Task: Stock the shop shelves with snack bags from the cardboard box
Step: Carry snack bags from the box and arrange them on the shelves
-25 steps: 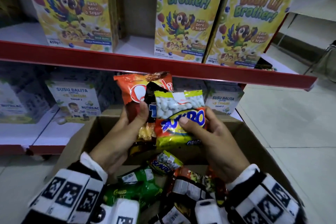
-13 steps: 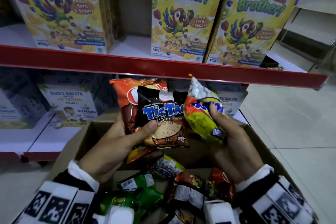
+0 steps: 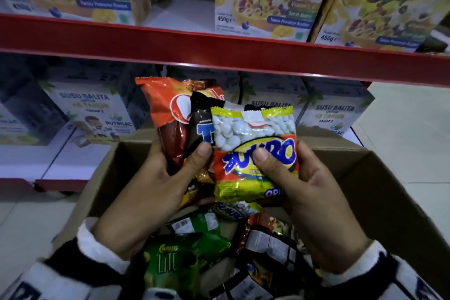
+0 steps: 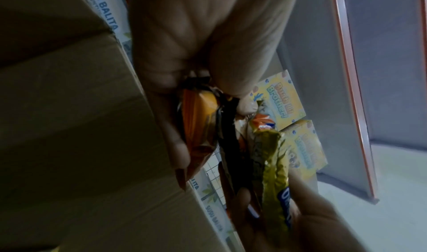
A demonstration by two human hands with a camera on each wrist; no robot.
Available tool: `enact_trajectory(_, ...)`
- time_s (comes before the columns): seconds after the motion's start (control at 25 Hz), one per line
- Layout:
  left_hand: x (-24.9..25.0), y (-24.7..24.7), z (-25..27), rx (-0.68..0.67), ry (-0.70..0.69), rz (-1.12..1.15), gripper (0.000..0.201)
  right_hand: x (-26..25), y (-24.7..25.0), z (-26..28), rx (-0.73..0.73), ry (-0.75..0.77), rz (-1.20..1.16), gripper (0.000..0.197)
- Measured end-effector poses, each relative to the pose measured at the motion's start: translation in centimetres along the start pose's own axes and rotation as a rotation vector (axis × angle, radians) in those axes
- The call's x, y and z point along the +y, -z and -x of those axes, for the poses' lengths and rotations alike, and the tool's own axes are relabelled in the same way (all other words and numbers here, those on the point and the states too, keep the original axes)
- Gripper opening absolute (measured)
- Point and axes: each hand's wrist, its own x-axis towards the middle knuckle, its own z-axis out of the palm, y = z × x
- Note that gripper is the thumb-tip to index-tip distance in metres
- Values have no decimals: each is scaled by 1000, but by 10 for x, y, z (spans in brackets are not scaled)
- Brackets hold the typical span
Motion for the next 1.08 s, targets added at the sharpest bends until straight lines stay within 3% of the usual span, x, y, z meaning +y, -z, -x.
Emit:
enact_trajectory(0.24, 45, -1, 17, 39, 46, 0, 58, -45, -18, 11, 15, -66, 5, 39)
enact_trajectory(0.36, 63, -12, 30, 47, 132, 62, 60, -66, -27, 19, 80, -141, 35, 37)
enact_trajectory(0.48, 112, -17, 43, 107, 231, 179, 56, -112, -47, 29, 83, -155, 104, 36)
enact_trajectory(0.64, 211, -14, 57, 140, 163, 46, 49, -208, -81, 39, 53, -150, 157, 33)
enact_trajectory(0.88, 393, -12, 62, 129, 51, 23, 58, -382, -146, 43, 46, -66, 196, 32)
enact_trajectory(1.08, 516, -5, 58, 183, -80, 38, 54, -512, -202, 37, 11, 95, 314, 28)
